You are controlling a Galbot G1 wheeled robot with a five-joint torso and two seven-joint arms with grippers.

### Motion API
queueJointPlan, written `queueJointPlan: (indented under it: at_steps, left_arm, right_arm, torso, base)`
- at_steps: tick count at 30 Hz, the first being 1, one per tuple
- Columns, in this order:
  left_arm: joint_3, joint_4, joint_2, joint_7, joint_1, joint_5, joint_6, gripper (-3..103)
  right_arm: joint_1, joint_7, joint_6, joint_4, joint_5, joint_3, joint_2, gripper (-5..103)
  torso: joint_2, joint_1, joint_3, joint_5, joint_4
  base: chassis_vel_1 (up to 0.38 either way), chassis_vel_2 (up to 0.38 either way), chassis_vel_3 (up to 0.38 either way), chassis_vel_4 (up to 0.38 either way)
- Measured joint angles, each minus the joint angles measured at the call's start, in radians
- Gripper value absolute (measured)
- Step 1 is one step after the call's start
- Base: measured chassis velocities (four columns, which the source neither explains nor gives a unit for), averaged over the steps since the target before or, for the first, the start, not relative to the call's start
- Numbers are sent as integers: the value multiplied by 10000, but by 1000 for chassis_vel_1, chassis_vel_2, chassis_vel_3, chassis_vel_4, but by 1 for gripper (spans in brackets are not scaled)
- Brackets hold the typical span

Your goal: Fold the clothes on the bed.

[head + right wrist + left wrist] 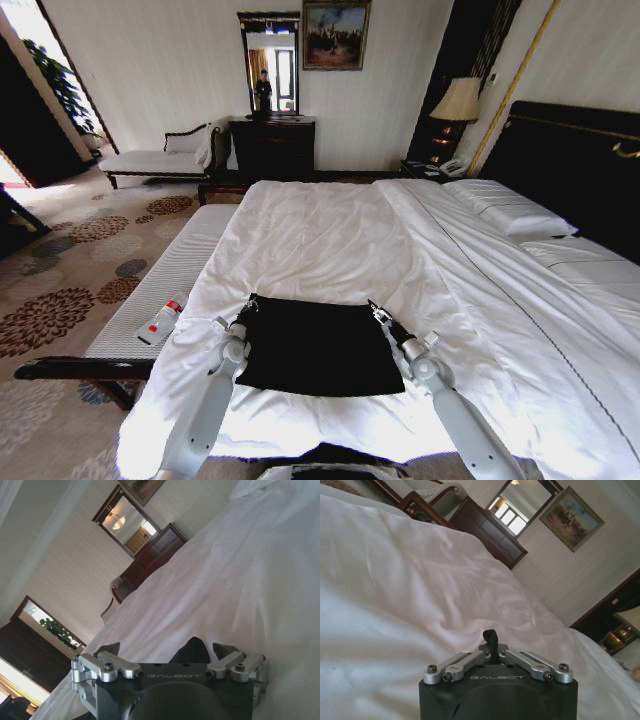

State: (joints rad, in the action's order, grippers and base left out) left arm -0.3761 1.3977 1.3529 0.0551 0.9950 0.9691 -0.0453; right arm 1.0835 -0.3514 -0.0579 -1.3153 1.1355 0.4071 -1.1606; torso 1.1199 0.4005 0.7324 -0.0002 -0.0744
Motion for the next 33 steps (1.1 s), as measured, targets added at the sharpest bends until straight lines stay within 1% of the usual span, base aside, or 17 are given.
queueJointPlan:
  at_steps: [3, 12, 13, 14, 15, 16, 17, 20, 21, 23, 24, 25, 26, 31, 32, 33]
  left_arm:
    - [-5, 0, -18, 0, 20, -9, 0, 1]
    - [-5, 127, 8, 130, 51, 82, 0, 1]
    - [-5, 143, -15, 134, 70, 86, 0, 1]
    - [-10, 154, -37, 134, 86, 91, 0, 1]
    - [-10, 154, -37, 134, 86, 91, 0, 1]
    - [-21, 156, -58, 134, 101, 98, 0, 1]
    - [-28, 159, -71, 134, 110, 102, 0, 1]
    - [-52, 160, -105, 132, 146, 123, 0, 1]
    - [-52, 160, -105, 132, 146, 123, 0, 1]
    - [-55, 159, -105, 129, 151, 127, 0, 1]
    - [-55, 159, -102, 128, 151, 128, 0, 1]
    - [-55, 156, -96, 127, 152, 128, 1, 1]
    - [-55, 156, -96, 127, 152, 128, 1, 1]
    - [-15, 143, -64, 126, 145, 124, 10, 1]
    - [-15, 143, -64, 126, 145, 124, 10, 1]
    - [-6, 133, -62, 126, 132, 120, 12, 1]
  right_arm:
    - [-84, -196, -107, 316, 5, 56, -172, 100]
    - [-418, -289, -171, 1019, -12, 96, -366, 100]
    - [-466, -289, -171, 1069, -32, 96, -393, 102]
    - [-501, -287, -171, 1100, -63, 95, -413, 98]
    - [-501, -287, -171, 1100, -63, 95, -413, 98]
    - [-532, -281, -165, 1131, -104, 93, -429, 93]
    - [-548, -275, -158, 1146, -128, 92, -438, 93]
    - [-588, -255, -116, 1194, -171, 93, -456, 78]
    - [-588, -255, -116, 1194, -171, 93, -456, 78]
    - [-589, -254, -84, 1223, -178, 111, -481, 66]
    - [-589, -257, -68, 1238, -190, 124, -498, 66]
    - [-582, -283, -22, 1272, -208, 157, -551, 61]
    - [-582, -283, -22, 1272, -208, 157, -551, 61]
    - [-517, -576, 112, 1351, -235, 230, -687, 33]
    - [-517, -576, 112, 1351, -235, 230, -687, 33]
    - [-515, -656, 139, 1354, -237, 231, -689, 28]
  torso:
    - [0, -1, 0, 0, 0]
    - [1, 0, -1, -1, 0]
    - [1, 0, -1, -1, 0]
    - [0, 0, -1, -1, 0]
    - [0, 0, -1, -1, 0]
    - [0, 0, -1, -1, 0]
    - [0, 0, -1, 0, 0]
    - [0, 0, 0, 1, 1]
    - [0, 0, 0, 1, 1]
    - [0, 0, 0, 1, 0]
    - [1, 0, 0, 1, 1]
    - [0, 0, 0, 1, 1]
    - [0, 0, 0, 1, 1]
    - [0, 0, 0, 1, 1]
    - [0, 0, 0, 1, 1]
    - [0, -1, 0, 1, 1]
  base:
    - [0, 0, 0, 0]
    - [0, 0, 0, 0]
    - [0, 0, 0, 0]
    - [0, 0, 0, 0]
    - [0, 0, 0, 0]
    - [0, 0, 0, 0]
    - [0, 0, 0, 0]
    - [0, 0, 0, 0]
    - [0, 0, 0, 0]
    - [0, 0, 0, 0]
    - [0, 0, 0, 0]
    - [0, 0, 0, 0]
    - [0, 0, 0, 0]
    - [0, 0, 0, 0]
    - [0, 0, 0, 0]
    - [0, 0, 0, 0]
